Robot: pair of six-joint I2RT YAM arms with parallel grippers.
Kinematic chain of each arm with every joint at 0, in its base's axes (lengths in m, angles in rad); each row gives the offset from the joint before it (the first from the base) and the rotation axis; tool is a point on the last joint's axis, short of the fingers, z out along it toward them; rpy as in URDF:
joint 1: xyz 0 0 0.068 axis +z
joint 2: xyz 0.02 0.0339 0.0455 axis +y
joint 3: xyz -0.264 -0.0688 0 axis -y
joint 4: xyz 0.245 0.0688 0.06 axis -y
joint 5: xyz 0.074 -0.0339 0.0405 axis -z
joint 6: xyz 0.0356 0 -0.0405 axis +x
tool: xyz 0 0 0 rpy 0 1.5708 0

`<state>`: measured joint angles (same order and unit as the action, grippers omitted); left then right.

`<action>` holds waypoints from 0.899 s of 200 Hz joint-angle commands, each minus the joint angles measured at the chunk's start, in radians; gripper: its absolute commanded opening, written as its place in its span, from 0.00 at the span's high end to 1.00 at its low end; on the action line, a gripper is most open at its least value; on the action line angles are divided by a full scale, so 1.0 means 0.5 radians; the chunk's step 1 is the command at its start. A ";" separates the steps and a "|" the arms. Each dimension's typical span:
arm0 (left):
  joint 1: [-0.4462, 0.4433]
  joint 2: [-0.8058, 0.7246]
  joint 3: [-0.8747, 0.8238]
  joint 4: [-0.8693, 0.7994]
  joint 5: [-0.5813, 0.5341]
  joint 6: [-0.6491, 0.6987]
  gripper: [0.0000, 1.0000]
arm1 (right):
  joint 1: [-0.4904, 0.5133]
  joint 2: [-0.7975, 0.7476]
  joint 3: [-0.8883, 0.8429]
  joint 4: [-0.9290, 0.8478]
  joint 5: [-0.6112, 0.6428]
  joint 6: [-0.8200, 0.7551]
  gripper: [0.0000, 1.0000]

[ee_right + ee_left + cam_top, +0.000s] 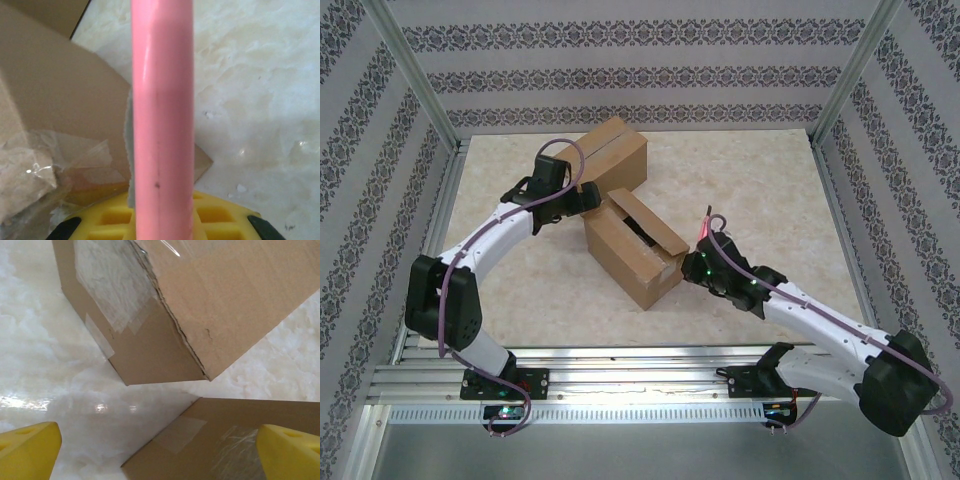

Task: Unpack the express box

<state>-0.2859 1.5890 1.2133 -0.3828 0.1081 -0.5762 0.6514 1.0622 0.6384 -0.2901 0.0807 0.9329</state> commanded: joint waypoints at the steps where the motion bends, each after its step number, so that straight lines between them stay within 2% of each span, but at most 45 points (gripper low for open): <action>1: 0.016 -0.024 -0.091 0.117 0.096 -0.016 0.00 | -0.126 0.045 0.108 0.125 -0.106 -0.078 1.00; 33: 0.014 -0.181 -0.296 0.130 0.199 -0.052 0.01 | -0.292 0.194 0.208 0.228 -0.312 -0.150 1.00; 85: 0.004 -0.682 -0.685 0.028 0.239 -0.135 0.01 | -0.438 0.487 0.429 0.256 -0.482 -0.302 1.00; 112: 0.007 -0.876 -0.701 -0.205 0.003 -0.061 0.00 | -0.478 0.475 0.410 0.259 -0.481 -0.307 1.00; 150: 0.014 -0.985 -0.479 -0.677 -0.574 -0.058 0.00 | -0.486 0.371 0.297 0.261 -0.468 -0.289 1.00; 165: 0.017 -1.050 -0.416 -0.676 -0.589 -0.066 0.00 | -0.490 0.329 0.251 0.252 -0.454 -0.286 1.00; 180: 0.018 -1.091 -0.370 -0.558 -0.427 -0.050 0.00 | -0.494 0.290 0.208 0.250 -0.446 -0.283 1.00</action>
<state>-0.2749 1.0927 0.9672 -0.6346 -0.0883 -0.6205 0.4141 1.2476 0.7769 -0.1814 -0.1406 0.8040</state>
